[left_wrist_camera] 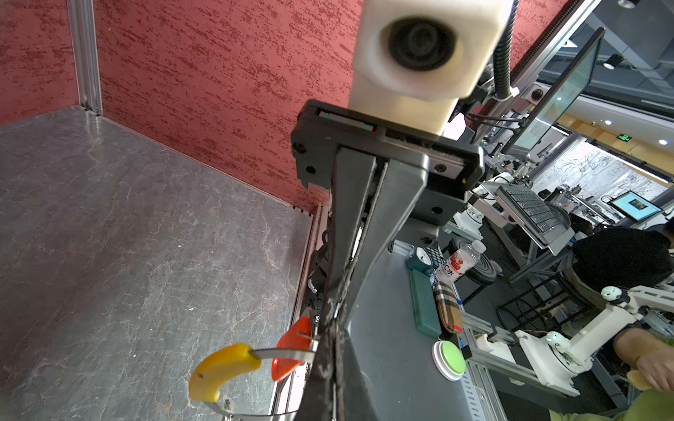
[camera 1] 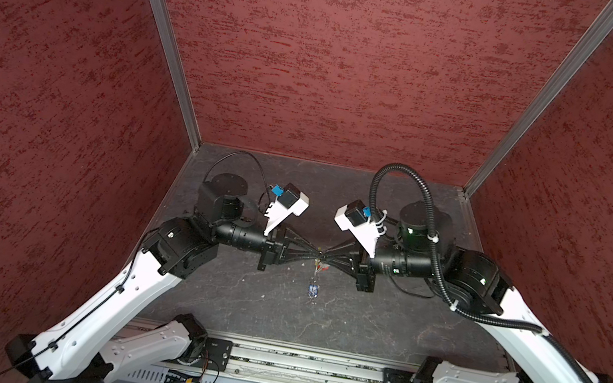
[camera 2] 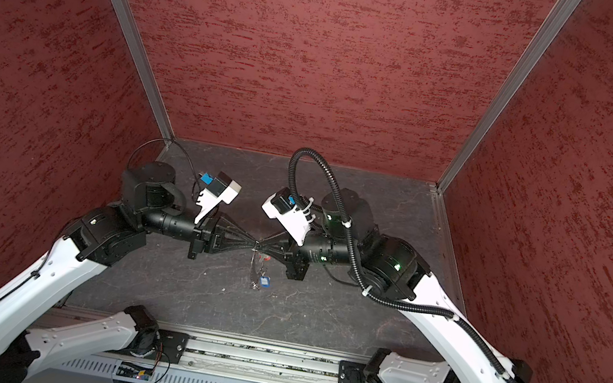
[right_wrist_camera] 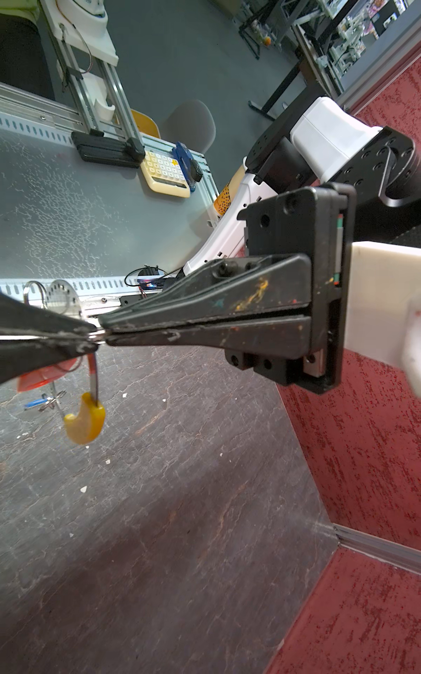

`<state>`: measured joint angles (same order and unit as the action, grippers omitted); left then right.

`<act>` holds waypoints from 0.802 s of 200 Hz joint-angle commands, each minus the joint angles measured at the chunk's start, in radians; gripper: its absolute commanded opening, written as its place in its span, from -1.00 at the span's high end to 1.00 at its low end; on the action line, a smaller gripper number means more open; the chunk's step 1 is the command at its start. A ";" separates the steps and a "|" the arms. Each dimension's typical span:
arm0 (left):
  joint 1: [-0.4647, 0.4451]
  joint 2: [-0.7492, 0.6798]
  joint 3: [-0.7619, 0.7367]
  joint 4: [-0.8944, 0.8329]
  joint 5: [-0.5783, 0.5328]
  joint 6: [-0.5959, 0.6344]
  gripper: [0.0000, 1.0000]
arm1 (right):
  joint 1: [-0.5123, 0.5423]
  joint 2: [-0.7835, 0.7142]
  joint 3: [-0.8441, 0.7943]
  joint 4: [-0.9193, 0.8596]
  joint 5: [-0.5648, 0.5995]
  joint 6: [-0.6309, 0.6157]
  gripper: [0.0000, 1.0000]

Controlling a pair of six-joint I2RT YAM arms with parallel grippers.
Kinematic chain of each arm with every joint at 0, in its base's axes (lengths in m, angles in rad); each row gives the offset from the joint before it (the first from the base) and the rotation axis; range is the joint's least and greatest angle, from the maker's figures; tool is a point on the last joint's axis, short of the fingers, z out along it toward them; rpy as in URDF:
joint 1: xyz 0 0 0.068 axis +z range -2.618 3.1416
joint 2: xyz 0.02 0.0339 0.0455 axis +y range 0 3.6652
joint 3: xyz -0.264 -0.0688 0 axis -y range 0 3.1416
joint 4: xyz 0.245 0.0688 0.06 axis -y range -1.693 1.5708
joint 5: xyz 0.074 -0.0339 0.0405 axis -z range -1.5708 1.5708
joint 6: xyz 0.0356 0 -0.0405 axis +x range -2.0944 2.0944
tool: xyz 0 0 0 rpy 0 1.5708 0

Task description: Remove the keys from the keyring

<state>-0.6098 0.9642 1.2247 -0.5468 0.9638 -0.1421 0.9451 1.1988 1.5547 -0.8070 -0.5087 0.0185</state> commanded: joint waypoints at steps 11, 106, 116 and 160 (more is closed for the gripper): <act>-0.004 -0.003 -0.012 0.052 0.021 -0.009 1.00 | -0.004 -0.002 0.036 0.014 0.012 -0.025 1.00; 0.009 -0.116 -0.178 0.433 -0.090 -0.158 1.00 | -0.003 -0.163 -0.174 0.328 0.092 0.030 0.06; 0.009 -0.117 -0.185 0.446 -0.094 -0.165 1.00 | -0.004 -0.193 -0.237 0.400 0.092 0.052 0.04; 0.007 -0.144 -0.214 0.500 -0.125 -0.184 1.00 | -0.003 -0.305 -0.512 0.715 0.094 0.138 -0.02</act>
<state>-0.6048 0.8440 1.0222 -0.1406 0.8658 -0.3004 0.9451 0.9318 1.1328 -0.3370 -0.4290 0.1047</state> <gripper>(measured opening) 0.047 0.503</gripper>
